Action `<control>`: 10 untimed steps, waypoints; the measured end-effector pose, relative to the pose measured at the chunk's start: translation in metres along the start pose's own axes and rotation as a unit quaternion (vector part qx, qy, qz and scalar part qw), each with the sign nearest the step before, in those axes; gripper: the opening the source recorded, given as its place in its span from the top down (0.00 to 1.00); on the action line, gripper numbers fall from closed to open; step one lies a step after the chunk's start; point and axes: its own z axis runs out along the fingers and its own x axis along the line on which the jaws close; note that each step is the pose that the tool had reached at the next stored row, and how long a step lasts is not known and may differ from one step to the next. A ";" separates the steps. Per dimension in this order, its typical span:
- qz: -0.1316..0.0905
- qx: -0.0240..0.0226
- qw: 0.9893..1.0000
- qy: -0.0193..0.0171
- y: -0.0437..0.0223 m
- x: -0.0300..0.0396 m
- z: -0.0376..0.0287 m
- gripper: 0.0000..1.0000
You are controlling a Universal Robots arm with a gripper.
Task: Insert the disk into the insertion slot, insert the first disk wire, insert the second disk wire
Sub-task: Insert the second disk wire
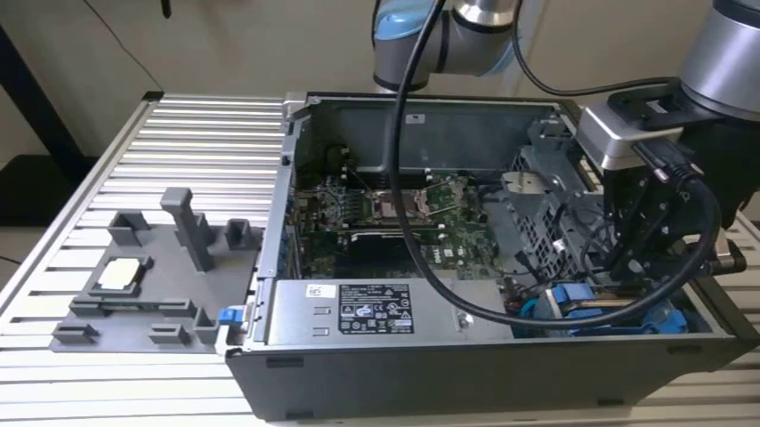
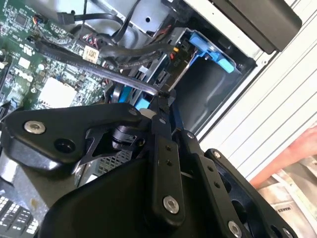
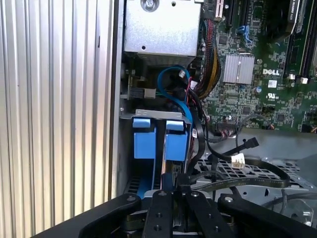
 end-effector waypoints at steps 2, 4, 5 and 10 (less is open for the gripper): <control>0.000 -0.002 1.000 0.000 -0.0003 0.0000 0.0000 0.84; 0.000 -0.011 1.000 -0.001 -0.0019 0.0002 0.0003 0.84; 0.000 -0.018 1.000 -0.001 -0.0032 0.0002 0.0005 0.84; -0.001 -0.048 0.999 -0.005 -0.0124 0.0008 0.0020 0.84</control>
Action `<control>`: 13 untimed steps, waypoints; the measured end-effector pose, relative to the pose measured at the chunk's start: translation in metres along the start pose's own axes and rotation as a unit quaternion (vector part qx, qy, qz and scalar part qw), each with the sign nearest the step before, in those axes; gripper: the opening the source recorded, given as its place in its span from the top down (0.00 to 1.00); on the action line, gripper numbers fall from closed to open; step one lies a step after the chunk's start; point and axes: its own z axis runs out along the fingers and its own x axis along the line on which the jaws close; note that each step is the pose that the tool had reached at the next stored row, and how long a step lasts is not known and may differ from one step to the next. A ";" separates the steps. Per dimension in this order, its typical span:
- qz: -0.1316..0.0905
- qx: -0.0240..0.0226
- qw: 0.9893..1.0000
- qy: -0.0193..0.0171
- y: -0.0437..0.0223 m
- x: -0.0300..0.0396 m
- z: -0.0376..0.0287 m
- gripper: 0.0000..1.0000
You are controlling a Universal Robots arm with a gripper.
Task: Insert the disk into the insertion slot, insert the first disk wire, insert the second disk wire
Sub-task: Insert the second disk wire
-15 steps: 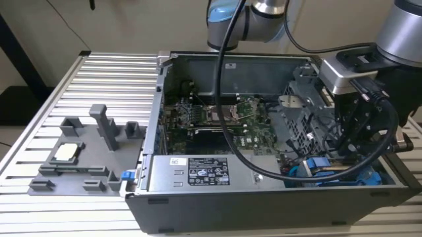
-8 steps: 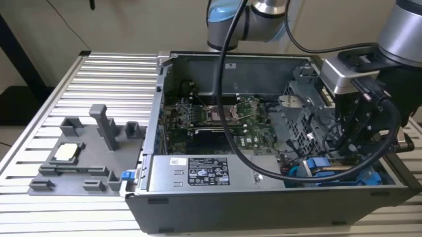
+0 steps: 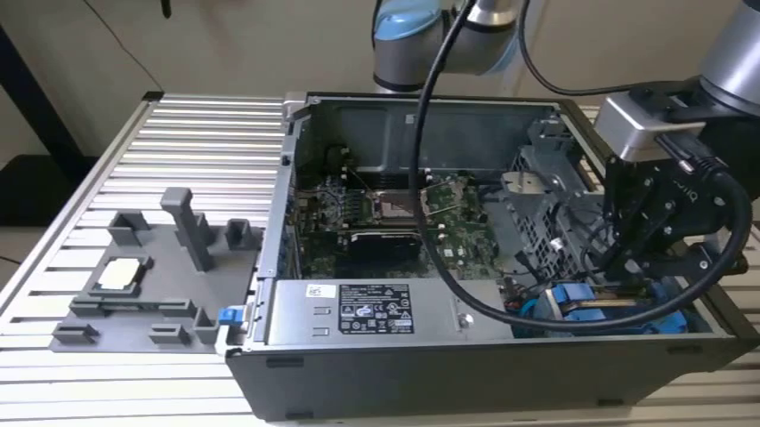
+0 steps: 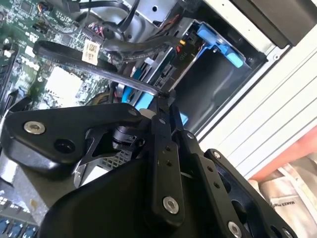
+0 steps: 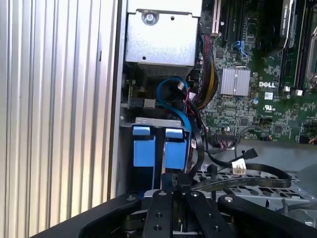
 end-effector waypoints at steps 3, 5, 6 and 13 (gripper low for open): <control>0.000 -0.010 1.000 -0.006 -0.0064 0.0005 0.0004 0.84; 0.000 -0.017 1.000 -0.011 -0.0097 0.0008 0.0009 0.84; 0.000 -0.019 1.000 -0.012 -0.0103 0.0009 0.0013 0.84; 0.000 -0.022 1.000 -0.014 -0.0109 0.0010 0.0021 0.84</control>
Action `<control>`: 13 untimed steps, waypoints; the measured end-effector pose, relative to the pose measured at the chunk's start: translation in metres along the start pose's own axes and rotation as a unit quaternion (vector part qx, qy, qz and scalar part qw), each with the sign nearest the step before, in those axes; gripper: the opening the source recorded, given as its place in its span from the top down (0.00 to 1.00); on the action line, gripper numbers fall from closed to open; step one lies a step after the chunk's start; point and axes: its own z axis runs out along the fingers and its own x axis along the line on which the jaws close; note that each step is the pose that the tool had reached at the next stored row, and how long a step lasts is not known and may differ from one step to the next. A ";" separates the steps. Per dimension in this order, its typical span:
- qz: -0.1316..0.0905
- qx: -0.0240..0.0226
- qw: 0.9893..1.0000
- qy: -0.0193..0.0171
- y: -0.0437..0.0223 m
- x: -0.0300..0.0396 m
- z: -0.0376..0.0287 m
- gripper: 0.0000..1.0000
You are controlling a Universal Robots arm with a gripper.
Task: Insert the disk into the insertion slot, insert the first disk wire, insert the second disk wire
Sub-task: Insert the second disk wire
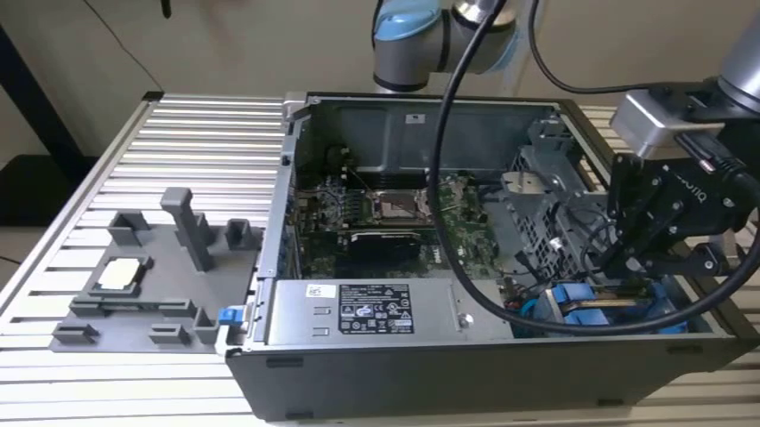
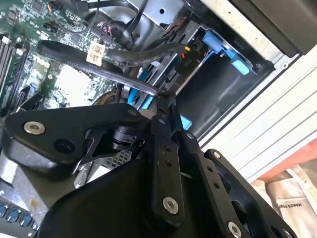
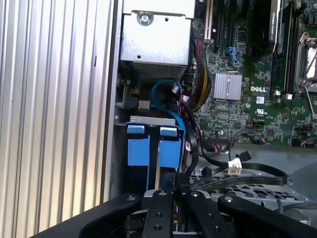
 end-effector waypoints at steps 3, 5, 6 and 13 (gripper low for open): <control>0.000 0.000 1.000 -0.003 -0.0012 0.0002 0.0017 0.84; 0.000 0.000 1.000 -0.005 -0.0020 0.0007 0.0030 0.84; 0.000 0.001 1.000 -0.008 -0.0025 0.0011 0.0035 0.84; -0.001 0.001 1.000 -0.014 -0.0043 0.0018 0.0076 0.84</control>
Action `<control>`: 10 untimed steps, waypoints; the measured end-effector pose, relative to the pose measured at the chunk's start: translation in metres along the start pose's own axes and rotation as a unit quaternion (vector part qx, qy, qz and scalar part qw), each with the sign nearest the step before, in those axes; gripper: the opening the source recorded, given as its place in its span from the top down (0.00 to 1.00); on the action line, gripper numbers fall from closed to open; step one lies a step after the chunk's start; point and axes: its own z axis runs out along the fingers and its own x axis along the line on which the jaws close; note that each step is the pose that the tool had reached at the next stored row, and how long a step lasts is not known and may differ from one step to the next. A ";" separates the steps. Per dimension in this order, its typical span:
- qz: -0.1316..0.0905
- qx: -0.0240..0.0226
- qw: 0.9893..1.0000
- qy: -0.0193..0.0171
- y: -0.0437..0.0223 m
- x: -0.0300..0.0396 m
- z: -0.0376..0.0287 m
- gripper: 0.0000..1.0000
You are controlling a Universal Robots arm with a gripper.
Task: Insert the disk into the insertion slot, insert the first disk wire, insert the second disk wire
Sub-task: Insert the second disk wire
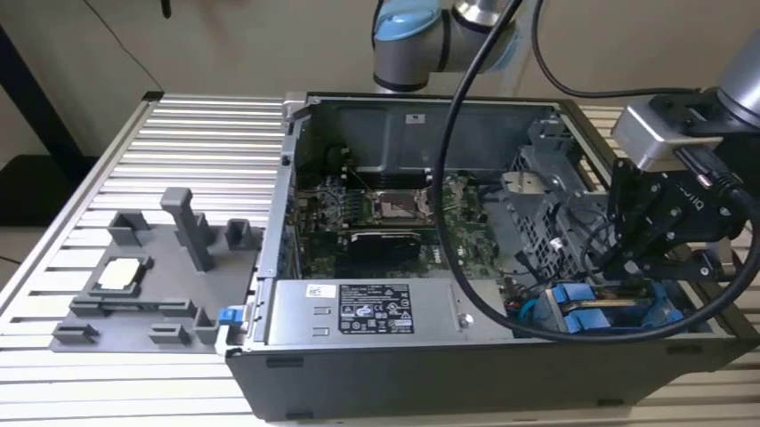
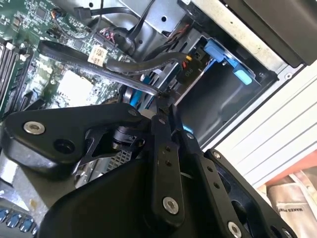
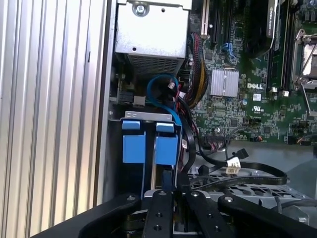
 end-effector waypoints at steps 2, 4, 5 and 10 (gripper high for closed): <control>0.000 0.000 1.000 -0.003 -0.0005 0.0003 0.0013 0.84; 0.001 0.001 1.000 -0.008 -0.0011 0.0003 0.0024 0.84; 0.002 0.001 1.000 -0.010 -0.0015 0.0004 0.0029 0.84; 0.007 0.001 1.000 -0.011 -0.0035 0.0024 0.0044 0.84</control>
